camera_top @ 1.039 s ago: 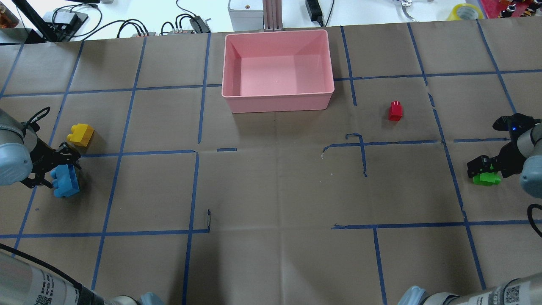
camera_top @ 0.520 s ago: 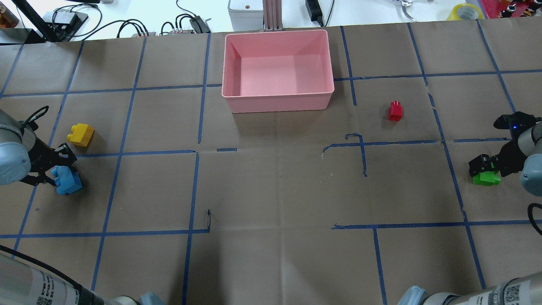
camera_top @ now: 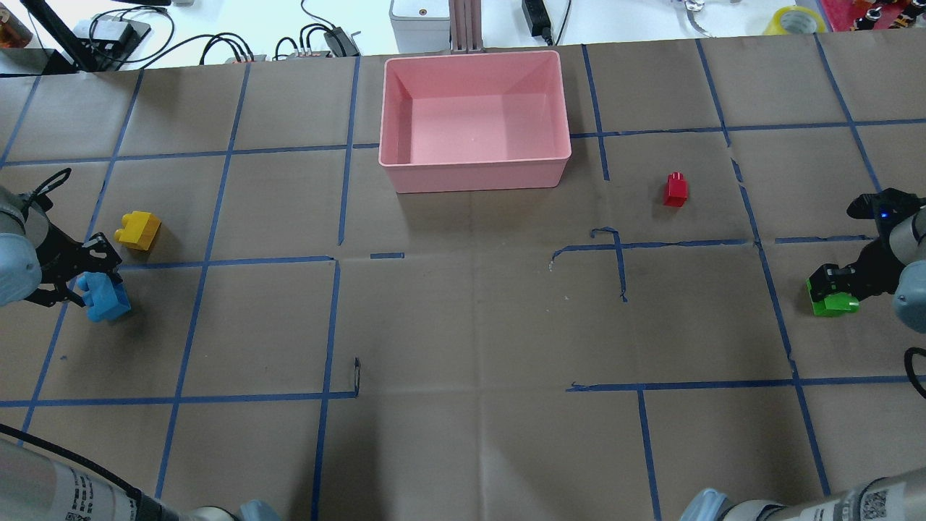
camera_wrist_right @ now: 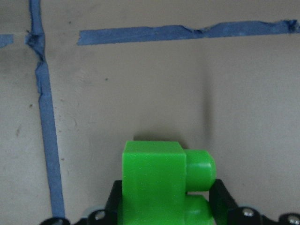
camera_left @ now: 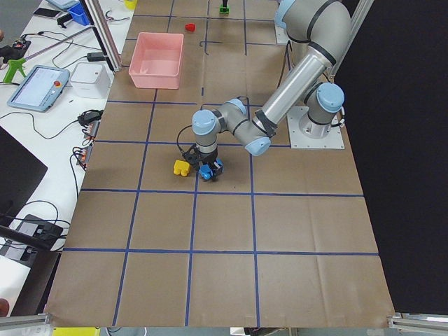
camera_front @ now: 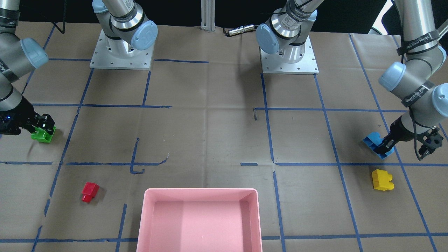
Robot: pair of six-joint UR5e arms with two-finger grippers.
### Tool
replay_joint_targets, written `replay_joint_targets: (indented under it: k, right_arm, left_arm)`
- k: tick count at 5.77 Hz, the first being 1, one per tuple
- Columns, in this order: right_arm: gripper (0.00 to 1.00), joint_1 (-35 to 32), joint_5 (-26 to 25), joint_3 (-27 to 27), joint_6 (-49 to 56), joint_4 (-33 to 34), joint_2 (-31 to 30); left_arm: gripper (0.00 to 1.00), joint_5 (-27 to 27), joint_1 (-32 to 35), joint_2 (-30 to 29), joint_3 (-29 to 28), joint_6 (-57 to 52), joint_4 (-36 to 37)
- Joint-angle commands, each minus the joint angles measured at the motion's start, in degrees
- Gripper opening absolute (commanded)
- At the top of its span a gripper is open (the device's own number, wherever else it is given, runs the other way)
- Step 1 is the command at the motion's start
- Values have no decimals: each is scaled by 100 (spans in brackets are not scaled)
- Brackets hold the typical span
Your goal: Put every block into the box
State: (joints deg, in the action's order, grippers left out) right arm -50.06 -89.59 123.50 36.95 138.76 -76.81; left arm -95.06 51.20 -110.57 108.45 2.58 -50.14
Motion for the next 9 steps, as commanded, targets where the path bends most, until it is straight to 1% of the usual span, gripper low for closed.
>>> replay_joint_targets:
  k: [1,2,3,4,5,6,7,8,9]
  right_arm:
    - [9,-65,-14,-787,-30,-1445,-393]
    - [7,-318,64,-1550,-22,-2292,-483]
    - [5,-1078,65,-2219,5,-2457,-466]
    - [2,-1981,82,-2765,-12,-2441,-301]
    - [2,-2817,465,-3083,-82,-2372,66]
    - [2,-3391,1296,-3470,-535,-2301,496]
    - [2,-3797,1809,-3952,-1036,-2292,840]
    - [2,-4193,2153,-4366,-1380,-2135,1279]
    - [2,-4519,2409,-4640,-1740,-1638,1744]
  left_arm:
    - [13,40,66,115,-1378,6,-1934]
    - [12,57,275,19,-2389,-3,-3000]
    - [12,57,512,-34,-2886,-177,-3280]
    - [12,66,775,-156,-3117,-570,-3275]
    - [11,66,1100,-184,-3276,-652,-3274]
    - [11,66,1529,-227,-3469,-653,-3274]
    - [11,49,1830,-419,-3706,-653,-3274]
    - [7,-30,2163,-595,-4048,-653,-3414]
    - [5,4,2410,-806,-4373,-522,-3746]
